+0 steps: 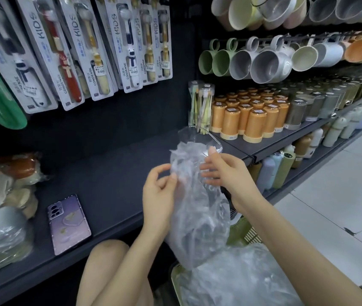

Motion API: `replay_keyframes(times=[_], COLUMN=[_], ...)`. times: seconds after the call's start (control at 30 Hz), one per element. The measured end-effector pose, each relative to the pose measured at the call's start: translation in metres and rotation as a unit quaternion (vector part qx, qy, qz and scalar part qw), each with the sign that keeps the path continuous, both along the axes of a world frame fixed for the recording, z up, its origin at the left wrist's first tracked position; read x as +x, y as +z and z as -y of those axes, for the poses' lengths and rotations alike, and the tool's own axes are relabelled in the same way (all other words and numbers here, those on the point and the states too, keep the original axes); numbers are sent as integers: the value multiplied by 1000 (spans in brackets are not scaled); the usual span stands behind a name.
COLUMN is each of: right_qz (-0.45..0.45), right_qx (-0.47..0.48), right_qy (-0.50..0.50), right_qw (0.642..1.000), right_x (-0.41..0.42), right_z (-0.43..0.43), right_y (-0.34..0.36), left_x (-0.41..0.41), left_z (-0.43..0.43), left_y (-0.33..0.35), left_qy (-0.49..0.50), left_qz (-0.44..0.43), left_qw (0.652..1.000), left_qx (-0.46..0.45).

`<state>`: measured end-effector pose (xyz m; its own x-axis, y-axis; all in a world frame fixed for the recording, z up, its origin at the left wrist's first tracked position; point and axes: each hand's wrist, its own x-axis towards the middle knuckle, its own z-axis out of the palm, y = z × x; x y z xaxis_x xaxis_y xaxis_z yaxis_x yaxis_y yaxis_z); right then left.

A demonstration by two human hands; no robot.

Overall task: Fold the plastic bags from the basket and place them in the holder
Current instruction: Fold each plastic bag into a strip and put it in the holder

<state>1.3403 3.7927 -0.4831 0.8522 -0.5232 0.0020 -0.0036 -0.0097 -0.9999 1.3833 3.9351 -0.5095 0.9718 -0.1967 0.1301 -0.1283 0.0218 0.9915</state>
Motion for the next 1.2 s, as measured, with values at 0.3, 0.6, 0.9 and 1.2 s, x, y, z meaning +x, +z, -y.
replay_keyframes(times=[0.3, 0.6, 0.9, 1.2], right_qz=[-72, 7, 27, 50], right_qx=[-267, -300, -285, -137], right_qy=[149, 91, 89, 168], right_qw=[949, 950, 954, 975], right_x=[-13, 5, 8, 13], right_z=[-11, -31, -16, -28], right_y=[-38, -52, -16, 26], left_x=[35, 51, 91, 41], left_z=[-29, -50, -76, -38], left_y=[11, 19, 28, 54], left_qy=[35, 88, 184, -214], left_qz=[-39, -132, 34, 250], left_qw=[998, 980, 968, 860], left_qx=[-25, -124, 169, 391])
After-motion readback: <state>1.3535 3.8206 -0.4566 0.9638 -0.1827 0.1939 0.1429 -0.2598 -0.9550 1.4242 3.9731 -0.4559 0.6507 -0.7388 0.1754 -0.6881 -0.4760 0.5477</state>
